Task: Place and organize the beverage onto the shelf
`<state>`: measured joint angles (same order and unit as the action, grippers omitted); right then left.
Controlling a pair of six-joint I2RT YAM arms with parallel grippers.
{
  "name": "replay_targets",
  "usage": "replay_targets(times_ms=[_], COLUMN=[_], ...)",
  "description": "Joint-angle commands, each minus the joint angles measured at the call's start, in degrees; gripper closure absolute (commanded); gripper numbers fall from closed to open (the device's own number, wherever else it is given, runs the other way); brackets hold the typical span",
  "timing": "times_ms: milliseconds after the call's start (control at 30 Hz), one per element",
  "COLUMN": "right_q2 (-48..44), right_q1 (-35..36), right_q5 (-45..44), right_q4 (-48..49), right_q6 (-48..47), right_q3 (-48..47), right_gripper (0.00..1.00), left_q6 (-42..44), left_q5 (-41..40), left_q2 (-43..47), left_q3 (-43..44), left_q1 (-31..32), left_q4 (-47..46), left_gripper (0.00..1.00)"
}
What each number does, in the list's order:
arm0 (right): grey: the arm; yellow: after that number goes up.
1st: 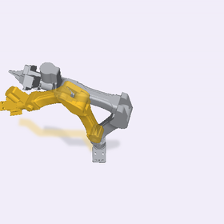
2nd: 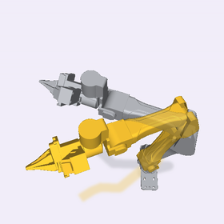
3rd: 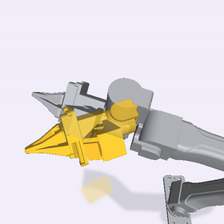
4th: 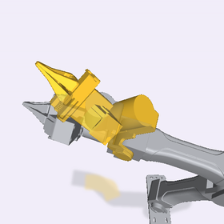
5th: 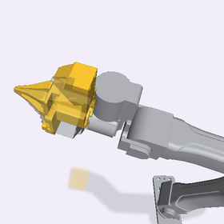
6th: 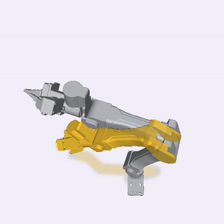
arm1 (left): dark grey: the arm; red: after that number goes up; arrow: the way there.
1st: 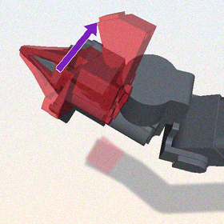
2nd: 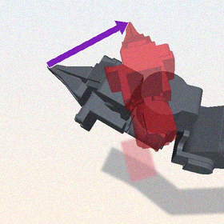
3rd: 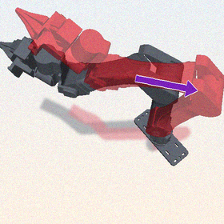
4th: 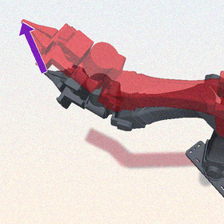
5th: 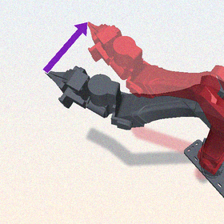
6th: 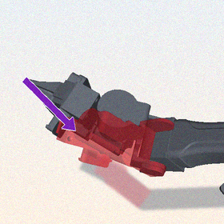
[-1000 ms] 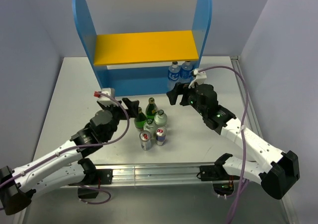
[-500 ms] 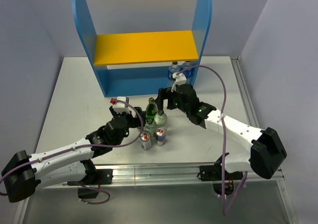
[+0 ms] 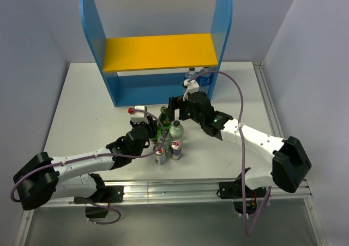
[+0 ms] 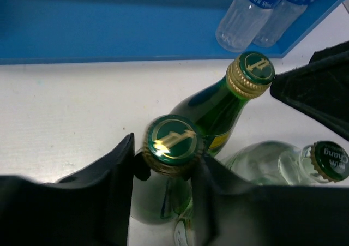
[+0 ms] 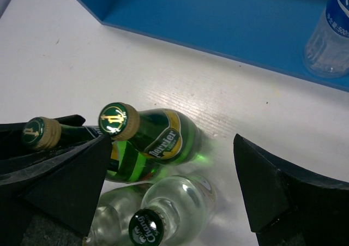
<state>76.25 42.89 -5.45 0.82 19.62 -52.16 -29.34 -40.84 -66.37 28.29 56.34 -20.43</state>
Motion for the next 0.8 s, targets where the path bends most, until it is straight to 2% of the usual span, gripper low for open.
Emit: replay_targets(times_ms=[0, 67, 100, 167, 533, 767], right_q2=[-0.7, -1.0, -1.1, -0.8, 7.3, 10.1], right_q1=[1.2, 1.6, 1.8, 2.4, 4.6, 5.8], right_q5=[-1.1, -0.8, -0.7, -0.1, -1.4, -5.1], right_q4=[1.1, 1.2, 1.4, 2.2, 10.2, 16.3], right_q6=[-0.8, -0.8, -0.7, -0.6, -0.1, -1.4], right_q3=[-2.8, -2.4, -2.2, -2.0, -2.8, -1.5], right_gripper=[0.01, 0.01, 0.01, 0.01, 0.03, 0.13], left_q6=[0.1, 0.3, 0.3, 0.3, 0.3, 0.6], left_q5=[-1.0, -1.4, -2.0, -2.8, -5.2, -5.7], left_q2=[-1.0, -1.4, -1.3, -0.7, 1.9, 2.1], left_q3=[0.9, 1.1, 1.0, 0.6, -0.9, -1.1], left_q1=[0.2, 0.2, 0.2, 0.2, 0.3, 0.2], left_q4=[-4.3, -4.3, -4.2, -4.2, -3.0, -3.2], left_gripper=[0.71, 0.83, 0.93, 0.98, 1.0, 1.0])
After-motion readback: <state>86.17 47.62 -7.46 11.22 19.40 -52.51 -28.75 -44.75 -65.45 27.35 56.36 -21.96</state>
